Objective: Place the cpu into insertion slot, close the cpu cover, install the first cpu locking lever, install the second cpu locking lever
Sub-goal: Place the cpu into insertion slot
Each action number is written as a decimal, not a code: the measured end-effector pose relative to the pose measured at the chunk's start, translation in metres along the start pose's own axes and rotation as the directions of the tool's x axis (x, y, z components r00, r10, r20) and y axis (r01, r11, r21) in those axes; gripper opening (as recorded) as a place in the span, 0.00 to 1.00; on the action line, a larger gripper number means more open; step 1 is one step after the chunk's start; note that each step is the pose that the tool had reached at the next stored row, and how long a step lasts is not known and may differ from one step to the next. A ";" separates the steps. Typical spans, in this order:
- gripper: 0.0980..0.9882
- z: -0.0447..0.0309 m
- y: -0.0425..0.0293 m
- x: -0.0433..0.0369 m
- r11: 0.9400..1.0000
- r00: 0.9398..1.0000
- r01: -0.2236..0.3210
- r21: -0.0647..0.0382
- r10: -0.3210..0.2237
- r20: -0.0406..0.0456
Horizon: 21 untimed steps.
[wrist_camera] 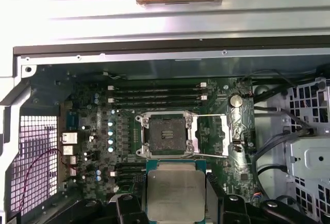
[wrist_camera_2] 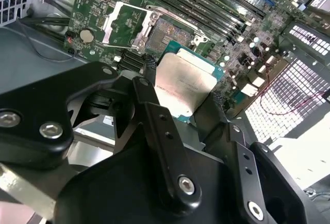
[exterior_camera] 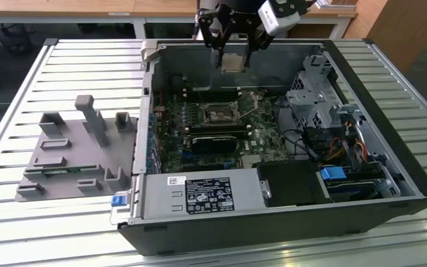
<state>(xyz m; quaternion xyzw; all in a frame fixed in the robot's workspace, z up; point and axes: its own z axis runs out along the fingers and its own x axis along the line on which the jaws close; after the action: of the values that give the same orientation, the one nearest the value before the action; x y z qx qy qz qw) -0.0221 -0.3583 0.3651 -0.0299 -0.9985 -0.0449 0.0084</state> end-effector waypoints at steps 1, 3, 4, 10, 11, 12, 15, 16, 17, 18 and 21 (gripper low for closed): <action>0.50 0.0000 0.0000 0.0000 1.000 1.000 -0.005 0.000 0.005 0.000; 0.50 0.0001 0.0000 0.0000 1.000 1.000 -0.013 0.000 0.013 0.001; 0.50 0.0002 0.0000 0.0000 1.000 1.000 -0.017 0.000 0.017 0.002; 0.50 0.0006 0.0003 0.0000 0.997 0.997 -0.073 -0.001 0.073 0.007; 0.50 0.0005 0.0004 0.0000 0.996 0.996 -0.084 0.000 0.084 0.008; 0.50 0.0006 0.0004 0.0000 0.995 0.995 -0.095 -0.001 0.095 0.009; 0.50 0.0007 0.0005 0.0000 0.991 0.991 -0.130 -0.001 0.130 0.012; 0.50 0.0008 0.0005 0.0000 0.990 0.990 -0.142 -0.002 0.142 0.013; 0.50 0.0008 0.0005 0.0000 0.988 0.988 -0.153 -0.002 0.153 0.014; 0.50 0.0009 0.0006 0.0000 0.987 0.987 -0.163 -0.002 0.163 0.015; 0.50 0.0010 0.0007 0.0001 0.983 0.983 -0.185 -0.003 0.185 0.017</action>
<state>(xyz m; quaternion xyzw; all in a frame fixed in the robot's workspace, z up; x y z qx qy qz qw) -0.0221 -0.3575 0.3642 -0.1231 -0.9914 -0.0443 0.0041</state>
